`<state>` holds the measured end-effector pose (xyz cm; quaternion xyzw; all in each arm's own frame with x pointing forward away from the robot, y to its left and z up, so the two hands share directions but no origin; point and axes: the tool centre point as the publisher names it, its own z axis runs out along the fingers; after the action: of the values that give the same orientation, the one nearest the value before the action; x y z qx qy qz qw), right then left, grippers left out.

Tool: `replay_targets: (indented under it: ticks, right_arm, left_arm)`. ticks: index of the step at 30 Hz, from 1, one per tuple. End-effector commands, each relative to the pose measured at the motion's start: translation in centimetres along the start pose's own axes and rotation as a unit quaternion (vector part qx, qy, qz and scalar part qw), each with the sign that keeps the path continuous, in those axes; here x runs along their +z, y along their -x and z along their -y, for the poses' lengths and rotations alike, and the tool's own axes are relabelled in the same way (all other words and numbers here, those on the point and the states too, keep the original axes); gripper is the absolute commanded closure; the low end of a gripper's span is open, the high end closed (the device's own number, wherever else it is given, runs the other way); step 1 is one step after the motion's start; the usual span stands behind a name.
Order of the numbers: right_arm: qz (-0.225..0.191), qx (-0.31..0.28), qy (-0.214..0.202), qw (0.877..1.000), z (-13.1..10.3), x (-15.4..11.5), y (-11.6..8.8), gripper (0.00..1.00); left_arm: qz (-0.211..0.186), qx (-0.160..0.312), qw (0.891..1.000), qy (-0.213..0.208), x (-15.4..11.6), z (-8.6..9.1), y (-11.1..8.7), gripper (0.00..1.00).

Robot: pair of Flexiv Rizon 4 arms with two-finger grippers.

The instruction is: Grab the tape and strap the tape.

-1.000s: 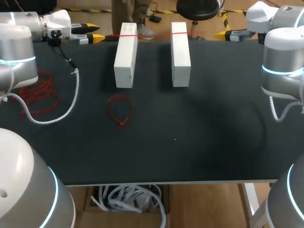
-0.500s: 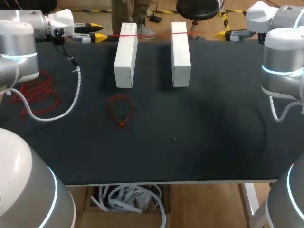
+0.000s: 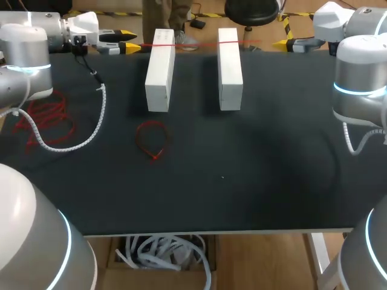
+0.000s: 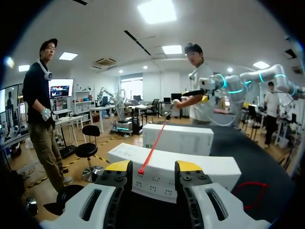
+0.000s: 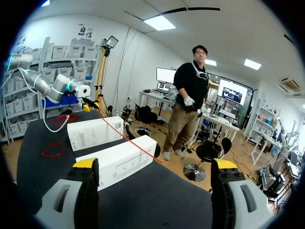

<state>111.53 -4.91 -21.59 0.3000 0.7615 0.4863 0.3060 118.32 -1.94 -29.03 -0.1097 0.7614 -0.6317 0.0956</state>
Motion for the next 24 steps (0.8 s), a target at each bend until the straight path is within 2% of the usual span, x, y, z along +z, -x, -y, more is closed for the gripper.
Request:
replay_targets:
  ticks: [1, 6, 8, 10, 13, 24]
  right_arm:
    - [0.000, 0.000, 0.000, 1.000, 0.0, -0.1, 0.0, 0.00]
    - [0.000, 0.000, 0.000, 1.000, 0.0, -0.1, 0.0, 0.00]
    - [0.000, 0.000, 0.000, 1.000, 0.0, -0.1, 0.0, 0.00]
    - [0.000, 0.000, 0.000, 1.000, 0.0, -0.1, 0.0, 0.00]
    - [0.000, 0.000, 0.000, 1.000, 0.0, -0.1, 0.0, 0.00]
    - [0.000, 0.000, 0.000, 1.000, 0.0, -0.1, 0.0, 0.00]
  left_arm:
    - [-0.020, -0.004, 1.000, -0.005, 0.6, -0.8, 0.9, 0.62]
    - [-0.027, -0.009, 1.000, -0.012, 1.1, -0.9, 0.9, 0.61]
    - [-0.029, -0.010, 0.999, -0.014, 1.3, -1.1, 1.0, 0.65]
    - [-0.031, -0.011, 0.999, -0.015, 1.5, -1.2, 1.1, 0.74]
    - [-0.037, -0.011, 0.999, -0.018, 1.6, -1.3, 1.3, 0.66]
    - [-0.046, -0.011, 0.999, -0.019, 2.1, -1.8, 2.1, 0.69]
